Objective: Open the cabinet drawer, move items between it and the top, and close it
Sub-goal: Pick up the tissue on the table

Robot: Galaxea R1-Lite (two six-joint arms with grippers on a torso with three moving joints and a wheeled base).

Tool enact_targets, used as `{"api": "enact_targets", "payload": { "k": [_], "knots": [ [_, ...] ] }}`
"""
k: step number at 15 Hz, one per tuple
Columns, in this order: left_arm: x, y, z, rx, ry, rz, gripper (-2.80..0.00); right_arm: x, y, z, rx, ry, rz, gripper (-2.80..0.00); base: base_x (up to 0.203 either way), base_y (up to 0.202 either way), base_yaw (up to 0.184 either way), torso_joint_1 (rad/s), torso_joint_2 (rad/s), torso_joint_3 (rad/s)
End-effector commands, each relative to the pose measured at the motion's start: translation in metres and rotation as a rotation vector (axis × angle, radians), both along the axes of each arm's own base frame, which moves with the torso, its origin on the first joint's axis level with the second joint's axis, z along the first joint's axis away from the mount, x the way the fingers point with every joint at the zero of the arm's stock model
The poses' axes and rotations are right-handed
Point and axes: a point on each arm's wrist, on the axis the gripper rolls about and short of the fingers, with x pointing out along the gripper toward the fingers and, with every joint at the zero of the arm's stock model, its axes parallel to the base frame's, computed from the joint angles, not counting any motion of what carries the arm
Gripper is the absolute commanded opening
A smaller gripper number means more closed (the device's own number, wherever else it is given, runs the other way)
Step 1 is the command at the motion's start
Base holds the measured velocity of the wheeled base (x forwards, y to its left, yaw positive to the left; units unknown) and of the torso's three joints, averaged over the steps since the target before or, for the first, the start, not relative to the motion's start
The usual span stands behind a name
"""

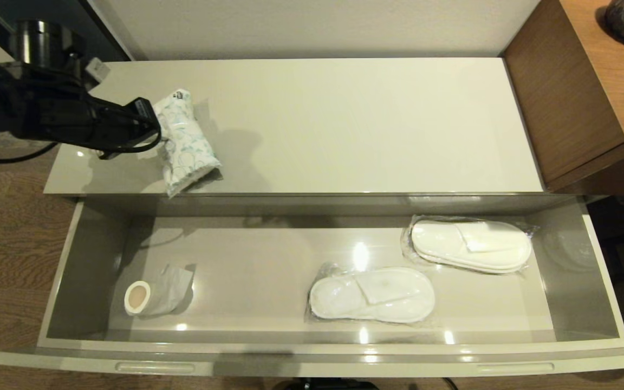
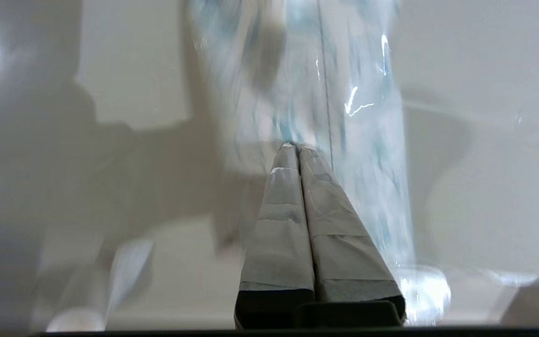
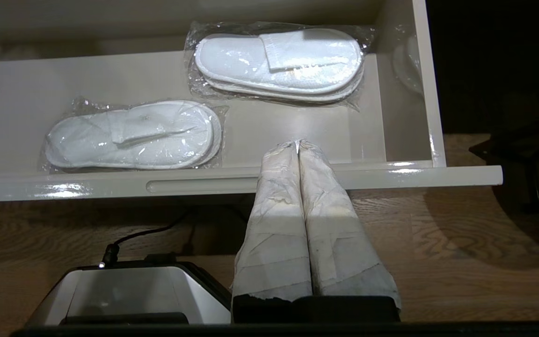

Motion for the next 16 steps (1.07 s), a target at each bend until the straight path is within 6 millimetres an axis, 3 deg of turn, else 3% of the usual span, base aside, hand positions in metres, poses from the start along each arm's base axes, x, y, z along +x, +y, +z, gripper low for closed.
{"api": "enact_targets", "payload": {
  "k": [1,7,10,13,14,16],
  "knots": [
    [0.056,-0.001,-0.045,-0.005,0.07,-0.02,-2.8,0.0,0.0,0.0,-0.001,0.004,0.0,-2.8,0.0,0.0,0.0,0.0,0.0,0.0],
    [0.043,-0.002,-0.027,-0.016,0.031,-0.019,-2.8,0.0,0.0,-0.001,-0.006,0.006,0.001,-2.8,0.0,0.0,0.0,0.0,0.0,0.0],
    [0.014,-0.002,0.008,-0.071,-0.041,-0.007,-2.8,0.0,0.0,-0.001,-0.006,0.006,0.002,-2.8,0.0,0.0,0.0,0.0,0.0,0.0],
    [-0.009,-0.001,0.026,-0.081,-0.062,-0.005,-2.8,0.0,0.0,-0.001,-0.007,0.007,0.0,-2.8,0.0,0.0,0.0,0.0,0.0,0.0],
    [-0.017,-0.002,0.027,-0.08,-0.052,-0.005,0.0,0.0,0.0,-0.001,-0.008,0.006,0.001,-2.8,0.0,0.0,0.0,0.0,0.0,0.0],
    [-0.02,-0.002,0.026,-0.077,-0.048,-0.004,0.0,0.0,0.0,-0.001,-0.008,0.006,0.002,-2.8,0.0,0.0,0.0,0.0,0.0,0.0]
  ]
}}
